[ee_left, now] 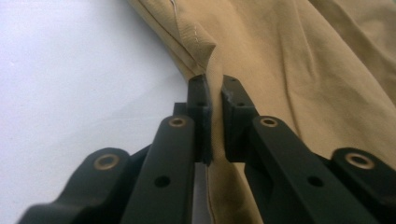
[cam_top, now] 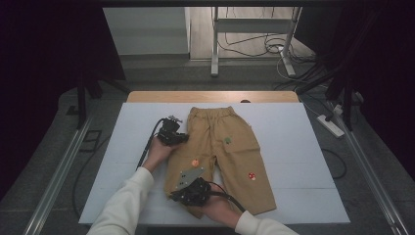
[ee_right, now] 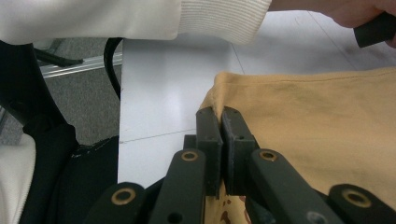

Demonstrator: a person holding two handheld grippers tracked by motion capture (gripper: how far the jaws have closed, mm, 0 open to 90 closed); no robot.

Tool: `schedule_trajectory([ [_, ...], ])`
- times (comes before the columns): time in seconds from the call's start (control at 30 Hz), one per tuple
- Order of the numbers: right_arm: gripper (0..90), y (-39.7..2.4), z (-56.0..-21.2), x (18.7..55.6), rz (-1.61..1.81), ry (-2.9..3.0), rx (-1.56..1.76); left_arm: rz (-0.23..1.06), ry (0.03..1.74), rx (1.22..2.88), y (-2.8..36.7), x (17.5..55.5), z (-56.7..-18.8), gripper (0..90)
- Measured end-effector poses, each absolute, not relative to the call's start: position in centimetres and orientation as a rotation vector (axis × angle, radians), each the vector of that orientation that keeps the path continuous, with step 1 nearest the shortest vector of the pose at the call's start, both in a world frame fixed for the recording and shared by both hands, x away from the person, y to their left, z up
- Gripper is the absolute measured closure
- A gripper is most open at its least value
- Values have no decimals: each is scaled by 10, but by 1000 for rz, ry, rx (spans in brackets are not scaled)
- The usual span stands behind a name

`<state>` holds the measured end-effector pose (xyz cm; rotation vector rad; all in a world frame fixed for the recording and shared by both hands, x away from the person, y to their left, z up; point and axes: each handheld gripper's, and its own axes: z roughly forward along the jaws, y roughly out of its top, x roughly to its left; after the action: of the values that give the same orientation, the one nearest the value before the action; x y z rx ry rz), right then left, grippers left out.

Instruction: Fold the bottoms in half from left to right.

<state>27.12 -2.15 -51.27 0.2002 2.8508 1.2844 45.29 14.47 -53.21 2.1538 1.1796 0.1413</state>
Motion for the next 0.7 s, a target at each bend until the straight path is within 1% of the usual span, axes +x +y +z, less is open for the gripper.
schedule_trajectory([
  [0.1, 865, -23, -512, 271, 1293, 2848, 205, 108, 1179, 2116, 148, 453, -531, 844],
  [0.2, 865, -25, -511, 271, 1293, 2846, 204, 101, 1171, 2089, 150, 453, -526, 846],
  [0.43, 865, -36, -505, 271, 1305, 2822, 229, 140, 1129, 2059, 151, 447, -510, 846],
  [0.7, 865, -43, -502, 271, 1309, 2812, 240, 160, 1109, 2043, 151, 444, -502, 846],
])
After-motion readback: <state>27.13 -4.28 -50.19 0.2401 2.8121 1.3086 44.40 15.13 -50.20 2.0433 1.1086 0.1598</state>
